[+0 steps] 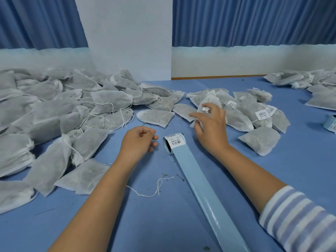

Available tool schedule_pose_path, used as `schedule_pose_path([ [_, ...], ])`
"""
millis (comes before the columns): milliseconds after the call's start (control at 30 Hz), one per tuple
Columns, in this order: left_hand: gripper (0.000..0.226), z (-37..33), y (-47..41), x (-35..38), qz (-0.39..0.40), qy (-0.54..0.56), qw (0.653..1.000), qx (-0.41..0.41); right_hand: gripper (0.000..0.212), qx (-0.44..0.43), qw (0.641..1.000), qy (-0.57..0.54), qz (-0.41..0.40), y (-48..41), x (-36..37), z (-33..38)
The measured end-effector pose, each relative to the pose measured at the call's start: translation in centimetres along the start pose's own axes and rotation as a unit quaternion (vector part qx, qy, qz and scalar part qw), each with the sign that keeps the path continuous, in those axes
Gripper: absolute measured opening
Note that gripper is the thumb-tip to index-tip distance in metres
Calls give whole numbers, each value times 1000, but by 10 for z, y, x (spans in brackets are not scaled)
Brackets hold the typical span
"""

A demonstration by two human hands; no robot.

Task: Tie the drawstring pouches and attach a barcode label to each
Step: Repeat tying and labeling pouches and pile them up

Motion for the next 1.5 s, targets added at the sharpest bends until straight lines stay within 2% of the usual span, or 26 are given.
schedule_pose_path([
  [100, 14, -2, -2, 0, 5, -13, 1000, 13, 20, -53, 995, -8, 81, -8, 16, 22],
  [200, 16, -2, -4, -3, 5, -23, 1000, 21, 23, -58, 979, 32, 192, -31, 42, 43],
  [433, 15, 1, -6, -7, 3, -10, 1000, 17, 77, 32, 936, 53, 347, -57, 86, 58],
  [500, 14, 0, -7, -7, 4, -11, 1000, 17, 80, 30, 932, 105, 345, -57, 94, 55],
  [533, 15, 0, -7, -8, 5, -9, 1000, 16, 73, 21, 936, 128, 328, -57, 95, 53],
  [633, 15, 0, -7, -7, 8, -5, 1000, 17, 24, 14, 958, 92, 272, -58, 91, 50],
  [667, 14, 0, -7, -7, 9, -5, 1000, 18, 22, 24, 962, 57, 265, -57, 86, 50],
  [733, 12, 0, -7, -6, 10, -3, 1000, 18, 37, 76, 963, -20, 258, -53, 76, 49],
  [800, 11, -1, -7, -5, 7, 10, 1000, 21, 35, 127, 955, -85, 253, -47, 63, 49],
  [867, 10, -2, -8, -5, -1, 32, 999, 26, 34, 132, 945, -134, 269, -36, 50, 54],
  [967, 12, -5, -8, -7, -27, 86, 996, 29, 27, 84, 940, -183, 274, -15, 27, 64],
  [1067, 27, -8, -8, -6, -21, 165, 986, 9, 5, 20, 946, -186, 265, 6, 7, 70],
  [1100, 32, -8, -7, -6, -14, 182, 983, 4, 8, -6, 951, -166, 259, 14, 3, 70],
  [1167, 38, -9, -6, -9, -19, 186, 982, -4, 29, -54, 959, -132, 243, 30, -3, 69],
  [1233, 35, -10, -6, -14, -39, 153, 987, -9, 42, -107, 959, -120, 235, 45, -6, 70],
  [1300, 26, -9, -4, -18, -63, 128, 989, -27, 46, -144, 953, -117, 241, 56, -5, 69],
  [1400, 24, -10, -2, -18, -49, 118, 991, -37, 32, -105, 947, -168, 251, 60, -7, 64],
  [1500, 34, -19, 2, -12, 11, 108, 994, -8, 20, -56, 950, -211, 223, 55, -12, 57],
])
Point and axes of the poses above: each hand's wrist, its own y-axis away from the middle knuckle, its own x-axis out of the palm, z = x × y, the point moved 6 cm from there along -y, towards the middle knuckle, and after that the axes turned 15 degrees about x, right-handed, at the moved point
